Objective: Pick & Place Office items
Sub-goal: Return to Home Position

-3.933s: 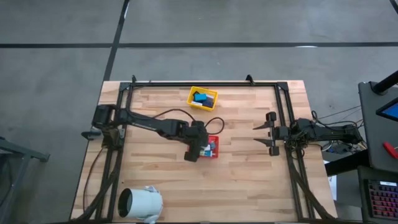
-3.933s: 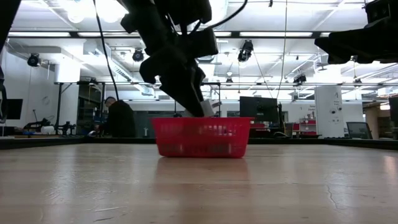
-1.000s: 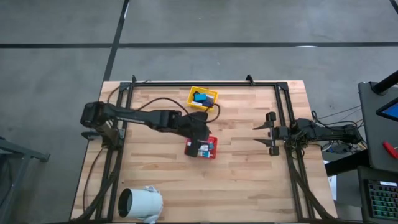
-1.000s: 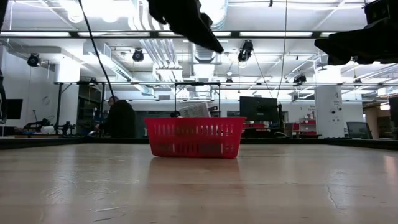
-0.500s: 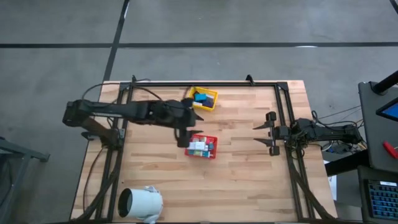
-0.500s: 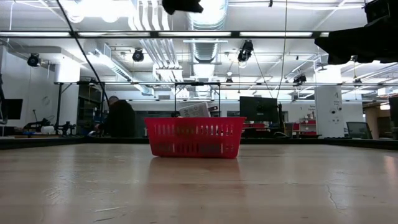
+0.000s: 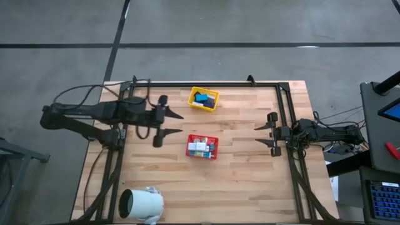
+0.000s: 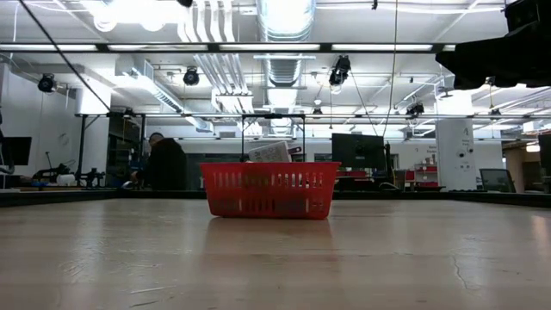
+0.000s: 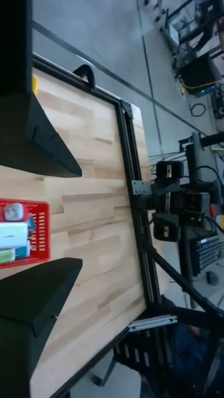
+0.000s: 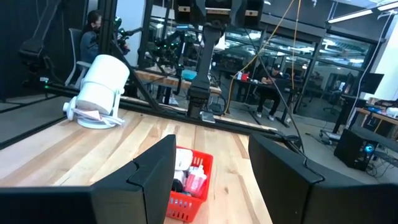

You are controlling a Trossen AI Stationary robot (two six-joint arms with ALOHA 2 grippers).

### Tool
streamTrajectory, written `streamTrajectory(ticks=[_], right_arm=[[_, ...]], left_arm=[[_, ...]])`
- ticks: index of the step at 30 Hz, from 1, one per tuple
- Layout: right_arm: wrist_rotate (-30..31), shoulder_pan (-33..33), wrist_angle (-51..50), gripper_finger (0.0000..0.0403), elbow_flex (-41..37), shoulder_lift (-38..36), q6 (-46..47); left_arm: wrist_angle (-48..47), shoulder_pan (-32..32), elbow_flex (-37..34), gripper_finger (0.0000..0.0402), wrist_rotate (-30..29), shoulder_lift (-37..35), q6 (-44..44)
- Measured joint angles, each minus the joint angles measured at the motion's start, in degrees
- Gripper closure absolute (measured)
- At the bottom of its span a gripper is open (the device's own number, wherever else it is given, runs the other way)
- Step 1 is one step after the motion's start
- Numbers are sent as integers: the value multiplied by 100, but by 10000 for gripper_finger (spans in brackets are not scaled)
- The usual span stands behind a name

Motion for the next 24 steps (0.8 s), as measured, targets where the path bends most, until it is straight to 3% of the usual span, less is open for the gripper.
streamTrajectory(ticks=[13,24], right_arm=[[2,0,189,202,-2,-1,316],[4,0,281,202,-2,-4,179]], left_arm=[[239,-2,-1168,175,739,-1494,-84],[473,-2,-1388,174,754,-1851,-331]])
